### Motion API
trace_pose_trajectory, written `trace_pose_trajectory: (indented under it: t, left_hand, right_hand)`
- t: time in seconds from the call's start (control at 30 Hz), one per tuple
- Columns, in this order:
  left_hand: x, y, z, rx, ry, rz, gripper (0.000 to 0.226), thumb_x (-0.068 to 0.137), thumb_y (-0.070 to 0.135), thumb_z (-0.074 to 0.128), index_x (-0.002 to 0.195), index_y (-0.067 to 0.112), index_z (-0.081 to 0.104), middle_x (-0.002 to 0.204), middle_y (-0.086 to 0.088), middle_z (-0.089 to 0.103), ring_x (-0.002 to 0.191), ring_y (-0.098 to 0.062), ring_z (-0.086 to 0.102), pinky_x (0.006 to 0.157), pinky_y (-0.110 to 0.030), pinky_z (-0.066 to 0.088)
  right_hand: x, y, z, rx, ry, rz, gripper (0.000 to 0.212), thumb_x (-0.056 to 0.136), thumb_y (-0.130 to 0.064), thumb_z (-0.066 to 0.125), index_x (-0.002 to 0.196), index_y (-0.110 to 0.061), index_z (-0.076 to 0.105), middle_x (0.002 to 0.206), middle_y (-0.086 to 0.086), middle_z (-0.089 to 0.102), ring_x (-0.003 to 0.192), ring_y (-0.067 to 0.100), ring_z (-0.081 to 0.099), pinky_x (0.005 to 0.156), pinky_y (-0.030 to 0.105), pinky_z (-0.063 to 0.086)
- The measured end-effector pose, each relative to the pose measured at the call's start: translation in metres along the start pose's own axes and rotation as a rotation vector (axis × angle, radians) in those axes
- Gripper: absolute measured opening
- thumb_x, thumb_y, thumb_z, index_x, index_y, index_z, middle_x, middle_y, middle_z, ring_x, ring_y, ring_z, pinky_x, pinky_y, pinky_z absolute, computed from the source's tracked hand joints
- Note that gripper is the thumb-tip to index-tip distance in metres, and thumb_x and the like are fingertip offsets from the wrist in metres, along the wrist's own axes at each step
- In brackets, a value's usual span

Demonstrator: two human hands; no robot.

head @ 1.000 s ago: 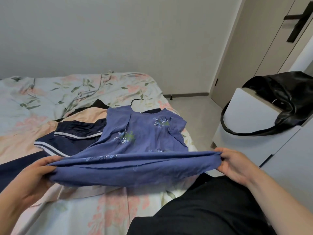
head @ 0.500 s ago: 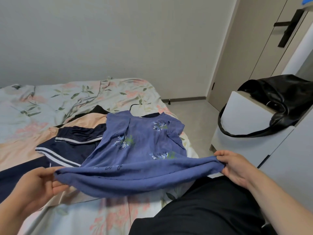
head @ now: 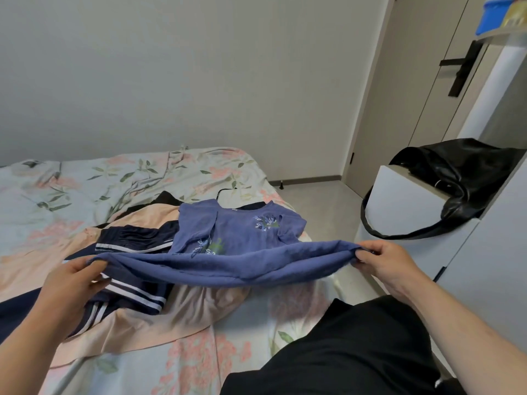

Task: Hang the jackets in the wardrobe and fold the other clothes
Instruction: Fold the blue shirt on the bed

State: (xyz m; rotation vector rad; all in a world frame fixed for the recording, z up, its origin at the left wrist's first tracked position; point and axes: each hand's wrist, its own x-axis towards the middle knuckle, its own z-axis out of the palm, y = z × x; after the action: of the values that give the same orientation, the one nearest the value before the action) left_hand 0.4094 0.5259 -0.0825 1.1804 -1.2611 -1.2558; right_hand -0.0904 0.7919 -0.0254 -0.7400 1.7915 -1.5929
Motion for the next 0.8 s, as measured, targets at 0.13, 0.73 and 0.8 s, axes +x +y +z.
trace_pose_trajectory:
  t: [0.13,0.73,0.8]
  left_hand:
    - [0.003,0.013,0.0,0.004,0.0,-0.025,0.018,0.093,0.02,0.057,0.093,0.014,0.074,0.09,-0.007,0.074,0.084,-0.017,0.068,0.064,-0.053,0.059]
    - [0.033,0.026,-0.007,0.091,-0.239,-0.225,0.02,0.083,0.028,0.066,0.091,0.01,0.07,0.078,-0.015,0.073,0.063,-0.03,0.067,0.061,-0.039,0.053]
    - [0.034,0.029,-0.02,0.195,-0.394,-0.323,0.037,0.068,0.035,0.077,0.094,0.008,0.073,0.093,-0.024,0.072,0.075,-0.037,0.065,0.068,-0.044,0.053]
  right_hand:
    - [-0.009,-0.01,-0.008,-0.198,-0.089,-0.003,0.046,0.082,0.027,0.045,0.113,0.001,0.066,0.107,0.022,0.069,0.1,0.03,0.065,0.085,0.033,0.055]
    - [-0.021,-0.041,-0.036,-0.279,-0.333,0.127,0.018,0.088,0.009,0.058,0.096,0.0,0.071,0.083,0.014,0.069,0.072,0.017,0.06,0.069,0.028,0.051]
    - [-0.024,-0.048,-0.046,-0.281,-0.468,0.194,0.04,0.079,0.023,0.051,0.104,0.0,0.071,0.086,0.014,0.071,0.072,0.016,0.062,0.067,0.025,0.052]
